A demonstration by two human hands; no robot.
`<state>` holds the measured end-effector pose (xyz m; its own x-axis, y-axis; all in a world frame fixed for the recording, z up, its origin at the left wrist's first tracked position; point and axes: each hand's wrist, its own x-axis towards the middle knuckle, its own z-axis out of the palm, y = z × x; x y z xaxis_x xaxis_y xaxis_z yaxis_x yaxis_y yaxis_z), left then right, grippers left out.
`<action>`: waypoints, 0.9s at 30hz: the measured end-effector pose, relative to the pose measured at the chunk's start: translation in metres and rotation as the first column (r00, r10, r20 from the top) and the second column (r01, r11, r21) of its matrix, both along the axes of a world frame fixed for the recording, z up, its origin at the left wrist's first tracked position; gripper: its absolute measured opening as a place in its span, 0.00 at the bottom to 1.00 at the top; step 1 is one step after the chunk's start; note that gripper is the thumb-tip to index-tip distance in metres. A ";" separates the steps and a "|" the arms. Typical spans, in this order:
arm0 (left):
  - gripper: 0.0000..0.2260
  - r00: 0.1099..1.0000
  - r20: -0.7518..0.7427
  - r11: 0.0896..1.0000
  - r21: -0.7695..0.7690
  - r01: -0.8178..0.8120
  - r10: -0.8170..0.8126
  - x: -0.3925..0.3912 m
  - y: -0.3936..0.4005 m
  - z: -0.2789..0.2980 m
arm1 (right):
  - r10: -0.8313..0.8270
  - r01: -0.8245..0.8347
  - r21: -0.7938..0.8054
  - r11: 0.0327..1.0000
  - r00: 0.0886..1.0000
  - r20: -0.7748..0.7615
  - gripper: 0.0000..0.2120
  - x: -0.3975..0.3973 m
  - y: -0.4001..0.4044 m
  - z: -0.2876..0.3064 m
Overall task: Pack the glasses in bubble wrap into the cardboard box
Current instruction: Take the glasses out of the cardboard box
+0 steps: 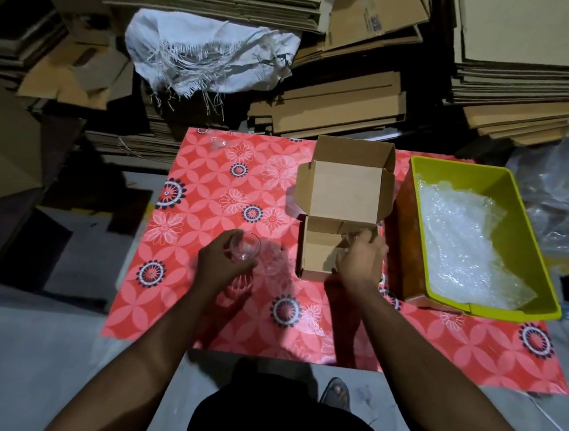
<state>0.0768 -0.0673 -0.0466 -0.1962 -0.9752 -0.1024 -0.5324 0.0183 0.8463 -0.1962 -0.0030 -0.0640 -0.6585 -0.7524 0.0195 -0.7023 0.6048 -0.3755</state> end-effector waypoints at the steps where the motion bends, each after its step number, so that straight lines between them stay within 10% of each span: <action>1: 0.29 1.000 0.002 1.000 0.004 -0.014 0.014 0.000 -0.003 -0.003 | -0.033 0.034 0.020 0.999 0.999 -0.019 0.22 0.002 -0.002 0.000; 13: 0.35 0.996 -0.086 0.995 0.095 -0.015 0.023 -0.007 -0.017 -0.018 | -0.024 0.022 0.020 1.000 0.994 0.110 0.24 0.001 -0.003 -0.010; 27: 0.31 0.993 -0.114 0.998 0.060 0.007 0.000 0.002 -0.016 -0.007 | 0.320 -0.110 -0.459 0.881 0.854 0.410 0.28 0.065 0.012 0.044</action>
<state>0.0787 -0.0835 -0.0532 -0.2137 -0.9672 -0.1374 -0.4321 -0.0326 0.9012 -0.1308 0.0094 -0.0204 -0.4896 -0.8672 0.0908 -0.4749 0.1779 -0.8619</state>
